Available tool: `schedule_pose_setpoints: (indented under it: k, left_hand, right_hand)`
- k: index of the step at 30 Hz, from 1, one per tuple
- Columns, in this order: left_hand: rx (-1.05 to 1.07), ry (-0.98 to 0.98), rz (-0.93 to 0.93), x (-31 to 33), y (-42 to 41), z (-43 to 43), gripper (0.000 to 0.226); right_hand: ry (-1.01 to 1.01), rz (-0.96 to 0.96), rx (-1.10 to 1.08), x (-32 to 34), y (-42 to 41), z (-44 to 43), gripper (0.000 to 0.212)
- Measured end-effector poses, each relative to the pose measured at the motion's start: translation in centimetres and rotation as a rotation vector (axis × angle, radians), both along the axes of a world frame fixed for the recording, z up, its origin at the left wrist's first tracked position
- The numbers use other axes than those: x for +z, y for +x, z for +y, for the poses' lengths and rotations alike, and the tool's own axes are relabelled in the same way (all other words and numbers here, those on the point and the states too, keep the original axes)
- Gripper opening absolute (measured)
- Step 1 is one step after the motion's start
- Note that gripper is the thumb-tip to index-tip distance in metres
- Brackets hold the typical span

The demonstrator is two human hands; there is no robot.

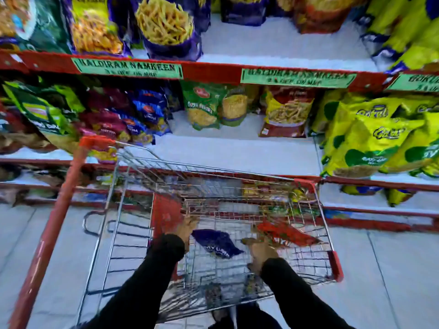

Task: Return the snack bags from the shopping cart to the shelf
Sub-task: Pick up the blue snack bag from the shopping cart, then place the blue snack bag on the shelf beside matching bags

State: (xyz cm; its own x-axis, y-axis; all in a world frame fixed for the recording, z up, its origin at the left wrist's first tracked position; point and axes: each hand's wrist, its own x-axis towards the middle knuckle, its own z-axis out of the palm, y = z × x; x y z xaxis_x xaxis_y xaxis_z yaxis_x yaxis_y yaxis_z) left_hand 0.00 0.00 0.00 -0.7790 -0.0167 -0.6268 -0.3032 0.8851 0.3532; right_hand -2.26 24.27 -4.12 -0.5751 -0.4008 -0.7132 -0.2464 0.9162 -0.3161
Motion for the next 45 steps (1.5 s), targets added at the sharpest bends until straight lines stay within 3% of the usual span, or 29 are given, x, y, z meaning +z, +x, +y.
schedule_pose_setpoints:
  k: [1,6,15,22,28,31,33,36,39,41,45]
  left_hand:
    - [-0.053,0.000,-0.038,-0.1,-0.2,0.1,0.043]
    - [0.222,0.005,0.048,-4.3,1.3,-1.7,0.023]
    - [0.560,0.174,0.317,-3.1,2.9,-0.5,0.021]
    - [0.728,0.422,0.490,2.4,3.4,0.8,0.017]
    - [0.798,0.565,0.674,8.0,1.0,1.6,0.018]
    - [0.867,0.625,0.732,10.6,-1.1,1.6,0.061]
    - [0.867,0.715,0.767,13.6,-2.5,2.0,0.075]
    - [0.863,0.784,0.860,17.0,-5.2,2.6,0.062]
    - [0.860,0.882,1.009,21.1,-8.1,2.7,0.068]
    - [0.847,0.933,1.088,23.9,-10.2,2.8,0.075]
    - [0.841,1.123,1.176,29.7,-15.3,3.5,0.038]
  right_hand:
    - [-0.007,0.007,-0.004,-0.6,0.2,-0.3,0.065]
    - [-0.095,0.018,-0.314,-3.5,1.1,-1.6,0.024]
    - [-0.311,0.175,-0.556,-0.5,-0.2,-0.6,0.029]
    - [-0.625,0.174,-0.632,5.9,-0.9,0.4,0.007]
    - [-0.868,0.332,-0.667,12.2,-3.6,0.6,0.017]
    - [-1.010,0.422,-0.698,15.0,-5.4,0.6,0.009]
    - [-1.086,0.492,-0.701,17.0,-7.0,0.5,0.011]
    - [-1.208,0.589,-0.693,20.5,-9.4,0.5,0.013]
    - [-1.347,0.653,-0.695,24.3,-12.1,0.3,0.010]
    - [-1.460,0.675,-0.698,27.4,-13.7,0.2,0.020]
    - [-1.681,0.643,-0.745,33.4,-17.5,-0.3,0.013]
